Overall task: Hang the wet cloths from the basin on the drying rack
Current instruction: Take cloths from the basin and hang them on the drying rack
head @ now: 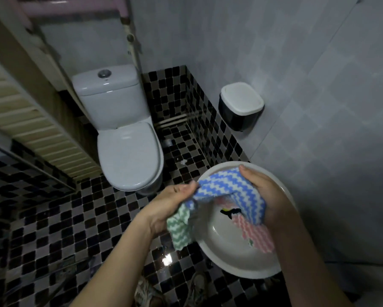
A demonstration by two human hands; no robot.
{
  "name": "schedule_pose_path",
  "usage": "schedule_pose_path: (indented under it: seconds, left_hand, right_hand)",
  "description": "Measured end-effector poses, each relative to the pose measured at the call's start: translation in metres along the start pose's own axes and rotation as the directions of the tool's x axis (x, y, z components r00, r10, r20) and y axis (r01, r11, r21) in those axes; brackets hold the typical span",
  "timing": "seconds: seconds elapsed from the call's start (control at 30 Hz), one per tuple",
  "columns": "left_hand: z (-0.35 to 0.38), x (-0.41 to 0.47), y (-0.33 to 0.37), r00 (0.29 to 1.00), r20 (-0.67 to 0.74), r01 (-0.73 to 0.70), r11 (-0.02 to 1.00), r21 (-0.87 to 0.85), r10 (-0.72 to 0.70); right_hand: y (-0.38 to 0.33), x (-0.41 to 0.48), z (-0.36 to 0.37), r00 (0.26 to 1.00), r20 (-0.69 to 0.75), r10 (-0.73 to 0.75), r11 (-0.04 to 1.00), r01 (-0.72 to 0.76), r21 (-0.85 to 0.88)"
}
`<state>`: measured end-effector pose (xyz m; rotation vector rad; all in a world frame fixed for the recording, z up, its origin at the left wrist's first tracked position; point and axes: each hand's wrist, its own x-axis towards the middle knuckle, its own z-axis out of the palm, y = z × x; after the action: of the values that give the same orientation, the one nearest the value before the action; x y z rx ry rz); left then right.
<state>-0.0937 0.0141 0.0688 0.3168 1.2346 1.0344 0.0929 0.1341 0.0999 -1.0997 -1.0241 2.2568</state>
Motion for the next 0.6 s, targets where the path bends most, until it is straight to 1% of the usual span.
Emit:
schedule_pose_path:
  seconds: [0.03, 0.07, 0.1, 0.13, 0.2, 0.23, 0.27, 0.3, 0.33, 0.37, 0.4, 0.43, 0.47, 0.5, 0.57, 0.6]
  left_hand:
    - [-0.009, -0.006, 0.003, 0.998, 0.063, -0.005, 0.996, 0.086, -0.001]
    - [-0.018, -0.011, 0.004, 0.996, 0.088, -0.009, 0.99, 0.143, -0.003]
    - [-0.027, -0.017, 0.007, 0.997, 0.078, -0.018, 0.989, 0.149, 0.006]
    - [-0.036, -0.019, 0.006, 0.999, 0.045, -0.032, 0.991, 0.129, 0.026]
    - [-0.053, -0.032, 0.008, 0.991, -0.047, -0.123, 0.991, 0.052, 0.125]
    - [-0.056, -0.036, 0.008, 0.979, -0.106, -0.169, 0.985, 0.039, 0.173]
    - [-0.062, -0.042, 0.009, 0.957, -0.184, -0.218, 0.974, 0.065, 0.226]
    - [-0.062, -0.043, 0.01, 0.923, -0.272, -0.246, 0.961, 0.125, 0.272]
    - [-0.064, -0.044, 0.011, 0.872, -0.369, -0.271, 0.945, 0.182, 0.321]
    - [-0.068, -0.046, 0.013, 0.803, -0.471, -0.307, 0.931, 0.197, 0.365]
    - [-0.076, -0.051, 0.017, 0.735, -0.573, -0.345, 0.927, 0.146, 0.364]
    - [-0.081, -0.054, 0.021, 0.699, -0.635, -0.384, 0.922, 0.055, 0.329]
    - [-0.091, -0.061, 0.027, 0.696, -0.658, -0.418, 0.907, -0.045, 0.288]
    - [-0.099, -0.067, 0.031, 0.72, -0.644, -0.438, 0.889, -0.133, 0.258]
    - [-0.117, -0.084, 0.041, 0.773, -0.574, -0.465, 0.858, -0.221, 0.271]
    - [-0.129, -0.097, 0.046, 0.779, -0.551, -0.489, 0.839, -0.238, 0.298]
  right_hand:
    - [-0.002, 0.002, 0.009, 1.0, 0.007, -0.007, 1.0, 0.008, -0.02]
    - [-0.005, 0.003, 0.017, 1.0, 0.003, -0.019, 0.998, 0.019, -0.063]
    - [-0.008, 0.005, 0.027, 1.0, 0.006, -0.031, 0.992, 0.031, -0.124]
    - [-0.01, 0.005, 0.032, 0.999, 0.005, -0.041, 0.982, 0.041, -0.182]
    - [-0.013, 0.009, 0.051, 0.999, 0.034, -0.038, 0.962, 0.046, -0.269]
    - [-0.015, 0.01, 0.059, 0.998, 0.047, -0.038, 0.957, 0.05, -0.285]
    - [-0.014, 0.013, 0.072, 0.997, 0.068, -0.03, 0.95, 0.05, -0.307]
    - [-0.012, 0.015, 0.082, 0.997, 0.077, -0.027, 0.947, 0.05, -0.318]
    - [-0.011, 0.018, 0.093, 0.996, 0.084, -0.034, 0.949, 0.058, -0.309]
    - [-0.009, 0.021, 0.107, 0.995, 0.083, -0.05, 0.958, 0.071, -0.279]
    - [-0.007, 0.024, 0.122, 0.994, 0.083, -0.068, 0.97, 0.085, -0.227]
    - [-0.007, 0.025, 0.131, 0.994, 0.071, -0.086, 0.981, 0.097, -0.168]
    - [-0.006, 0.03, 0.141, 0.991, 0.074, -0.11, 0.984, 0.119, -0.131]
    - [-0.005, 0.032, 0.149, 0.987, 0.089, -0.134, 0.98, 0.145, -0.138]
    - [0.001, 0.037, 0.171, 0.978, 0.128, -0.167, 0.947, 0.195, -0.253]
    - [0.007, 0.039, 0.19, 0.975, 0.149, -0.165, 0.924, 0.206, -0.322]
